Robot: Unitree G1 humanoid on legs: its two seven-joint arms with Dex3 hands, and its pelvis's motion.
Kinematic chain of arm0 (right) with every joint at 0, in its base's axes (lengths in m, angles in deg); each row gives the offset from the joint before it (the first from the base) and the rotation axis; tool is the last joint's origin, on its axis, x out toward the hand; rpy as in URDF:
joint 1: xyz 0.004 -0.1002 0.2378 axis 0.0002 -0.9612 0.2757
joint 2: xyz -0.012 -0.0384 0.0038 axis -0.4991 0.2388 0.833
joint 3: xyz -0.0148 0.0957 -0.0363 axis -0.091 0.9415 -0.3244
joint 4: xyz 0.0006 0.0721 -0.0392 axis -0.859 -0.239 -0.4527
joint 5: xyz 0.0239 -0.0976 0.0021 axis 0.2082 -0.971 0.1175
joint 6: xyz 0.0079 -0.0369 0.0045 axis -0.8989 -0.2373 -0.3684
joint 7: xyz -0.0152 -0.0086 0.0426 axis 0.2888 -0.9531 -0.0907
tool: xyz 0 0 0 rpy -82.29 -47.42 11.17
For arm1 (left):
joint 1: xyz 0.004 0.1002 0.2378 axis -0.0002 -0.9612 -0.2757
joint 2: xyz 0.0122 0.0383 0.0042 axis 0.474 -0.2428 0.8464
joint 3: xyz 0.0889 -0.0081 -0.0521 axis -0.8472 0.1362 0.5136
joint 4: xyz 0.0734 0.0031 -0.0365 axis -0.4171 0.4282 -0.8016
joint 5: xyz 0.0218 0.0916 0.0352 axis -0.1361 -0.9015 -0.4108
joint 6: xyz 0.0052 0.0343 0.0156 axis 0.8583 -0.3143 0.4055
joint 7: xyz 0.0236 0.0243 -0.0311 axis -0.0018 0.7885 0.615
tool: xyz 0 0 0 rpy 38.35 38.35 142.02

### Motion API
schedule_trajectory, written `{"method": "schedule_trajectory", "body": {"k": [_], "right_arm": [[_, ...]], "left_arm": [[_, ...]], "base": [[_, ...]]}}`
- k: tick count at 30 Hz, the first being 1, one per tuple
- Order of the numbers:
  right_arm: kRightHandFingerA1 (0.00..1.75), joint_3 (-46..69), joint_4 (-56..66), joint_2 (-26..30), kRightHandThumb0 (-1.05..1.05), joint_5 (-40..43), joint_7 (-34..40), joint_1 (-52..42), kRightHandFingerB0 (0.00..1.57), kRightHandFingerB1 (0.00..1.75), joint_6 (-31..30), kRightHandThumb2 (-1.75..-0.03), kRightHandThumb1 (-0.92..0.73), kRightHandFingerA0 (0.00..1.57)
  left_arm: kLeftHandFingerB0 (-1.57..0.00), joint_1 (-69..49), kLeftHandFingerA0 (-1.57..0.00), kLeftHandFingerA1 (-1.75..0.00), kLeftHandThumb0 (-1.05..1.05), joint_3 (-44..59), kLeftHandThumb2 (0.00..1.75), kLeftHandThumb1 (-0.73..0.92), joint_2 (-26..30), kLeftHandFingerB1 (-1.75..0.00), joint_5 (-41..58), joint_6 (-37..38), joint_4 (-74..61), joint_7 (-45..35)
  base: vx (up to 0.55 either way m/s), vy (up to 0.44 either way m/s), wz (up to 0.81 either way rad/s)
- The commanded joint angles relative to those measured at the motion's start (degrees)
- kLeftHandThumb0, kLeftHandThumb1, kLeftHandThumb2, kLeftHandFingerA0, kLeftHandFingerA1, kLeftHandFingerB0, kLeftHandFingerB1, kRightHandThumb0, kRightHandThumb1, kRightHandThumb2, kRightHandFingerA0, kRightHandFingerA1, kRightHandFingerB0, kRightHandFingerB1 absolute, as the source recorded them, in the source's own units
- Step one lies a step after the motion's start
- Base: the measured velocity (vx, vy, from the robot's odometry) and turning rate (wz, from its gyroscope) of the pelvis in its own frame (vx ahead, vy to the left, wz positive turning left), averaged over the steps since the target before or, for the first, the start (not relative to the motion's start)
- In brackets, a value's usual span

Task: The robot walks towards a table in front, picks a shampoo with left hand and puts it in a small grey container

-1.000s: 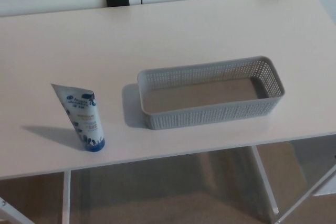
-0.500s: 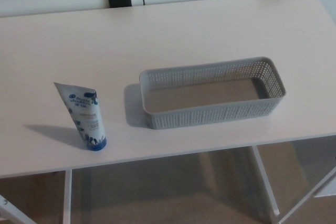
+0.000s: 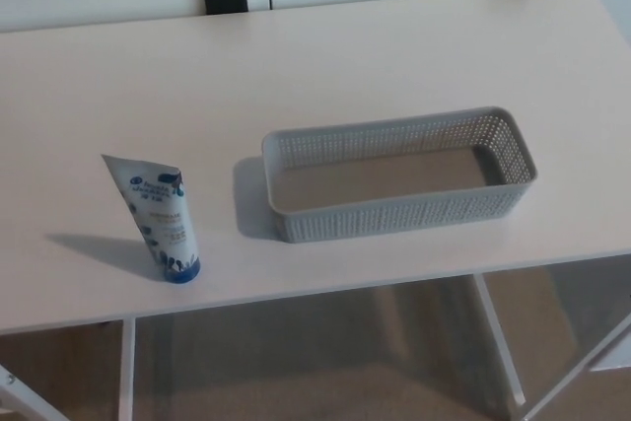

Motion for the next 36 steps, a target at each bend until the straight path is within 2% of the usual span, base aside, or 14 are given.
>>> {"method": "schedule_trajectory", "body": {"k": [1,3,11,15,16,20,21,27,28,29,30,33,34,36], "right_arm": [[0.49,0.45,0.21,1.91,-0.29,0.71,-1.11,-1.12,0.52,0.42,-1.15,-0.61,-0.73,0.66],[0.48,-0.31,-1.36,1.54,-0.26,-0.34,-0.23,-0.58,0.52,0.41,-1.91,-0.60,-0.71,0.65],[0.48,0.32,-1.72,1.26,-0.28,0.34,-0.43,-0.63,0.52,0.41,-1.80,-0.61,-0.72,0.65],[0.48,0.36,-1.80,1.26,-0.28,0.30,-0.43,-0.59,0.52,0.41,-1.78,-0.61,-0.72,0.65],[0.49,0.40,-0.76,1.35,-0.29,0.62,-0.88,-1.58,0.52,0.42,-1.03,-0.61,-0.72,0.66],[0.48,0.42,-1.05,1.19,-0.30,0.56,-0.72,-1.39,0.51,0.41,-1.65,-0.61,-0.73,0.65],[0.48,0.61,-1.29,1.07,-0.31,0.74,-0.89,-1.67,0.51,0.41,-1.45,-0.61,-0.73,0.65],[0.48,0.77,-1.49,0.84,-0.30,0.60,-0.78,-1.96,0.51,0.41,-1.34,-0.61,-0.73,0.65],[0.49,1.00,-1.13,0.78,-0.27,0.90,-0.80,-2.13,0.51,0.42,-1.53,-0.61,-0.74,0.65],[0.49,1.11,-0.96,0.75,-0.27,1.02,-0.81,-2.20,0.51,0.42,-1.61,-0.61,-0.74,0.65],[0.48,1.23,-0.95,0.71,-0.28,1.06,-0.84,-2.31,0.51,0.42,-1.50,-0.61,-0.74,0.63],[0.47,1.08,-1.24,0.77,-0.29,0.64,-0.57,-2.43,0.51,0.41,-1.51,-0.61,-0.73,0.64],[0.48,1.54,-1.46,0.67,-0.29,1.05,-0.84,-2.33,0.51,0.41,-1.67,-0.61,-0.74,0.64],[0.48,1.81,-1.56,0.62,-0.29,1.20,-0.98,-2.28,0.51,0.41,-1.72,-0.61,-0.74,0.64]], "left_arm": [[-0.04,5.90,-0.07,-0.42,-0.06,-0.14,0.64,0.38,3.43,-0.14,5.73,-8.91,0.25,-2.03],[-0.07,15.78,-0.08,-0.38,0.00,-6.12,0.61,0.40,4.65,-0.15,-0.87,-11.30,11.84,-0.21],[-0.03,25.90,-0.06,-0.38,-0.06,-13.24,0.62,0.40,3.77,-0.16,-4.80,-12.02,24.90,-1.57],[-0.03,26.64,-0.06,-0.38,-0.06,-13.56,0.62,0.40,3.94,-0.16,-4.95,-11.48,26.21,-1.97],[0.00,29.35,-0.14,-0.33,-0.16,-17.58,0.53,0.44,1.77,-0.24,-7.97,-10.97,28.74,-1.42],[-0.03,31.17,-0.15,-0.33,-0.24,-21.18,0.52,0.41,-0.05,-0.25,-9.55,-12.05,30.29,-0.65],[-0.06,31.26,-0.12,-0.39,-0.29,-22.54,0.60,0.37,-0.65,-0.19,-10.61,-11.93,30.22,-0.38],[-0.06,31.52,-0.12,-0.39,-0.30,-23.95,0.60,0.37,-1.19,-0.19,-11.74,-12.08,30.60,-0.56],[0.00,31.23,-0.04,-0.43,-0.32,-25.82,0.68,0.27,-1.91,-0.26,-13.39,-12.19,30.25,-0.24],[0.00,31.12,-0.04,-0.43,-0.32,-26.61,0.68,0.27,-2.23,-0.26,-14.12,-12.24,30.10,-0.11],[-0.05,31.19,-0.10,-0.35,-0.36,-27.09,0.57,0.41,-2.49,-0.17,-14.47,-12.17,30.34,-0.08],[0.00,31.40,-0.04,-0.41,-0.35,-28.62,0.67,0.30,-3.49,-0.20,-15.22,-12.56,30.81,-0.21],[0.00,31.57,-0.11,-0.32,-0.34,-29.43,0.53,0.43,-3.85,-0.21,-15.87,-12.27,31.01,-0.43],[0.00,31.67,-0.11,-0.32,-0.34,-29.73,0.53,0.43,-4.01,-0.21,-16.22,-12.09,31.13,-0.52]], "base": [[0.00,0.000,0.00],[-0.01,-0.004,0.03],[0.00,0.000,0.00],[0.00,0.000,0.00],[0.00,0.000,0.00],[0.00,0.000,0.00],[0.00,0.000,0.00],[0.00,0.000,0.00],[0.00,0.000,0.00],[0.00,0.000,0.00],[0.00,0.000,0.00],[0.00,0.000,0.00],[0.00,0.000,0.00],[0.00,0.000,0.00]]}}
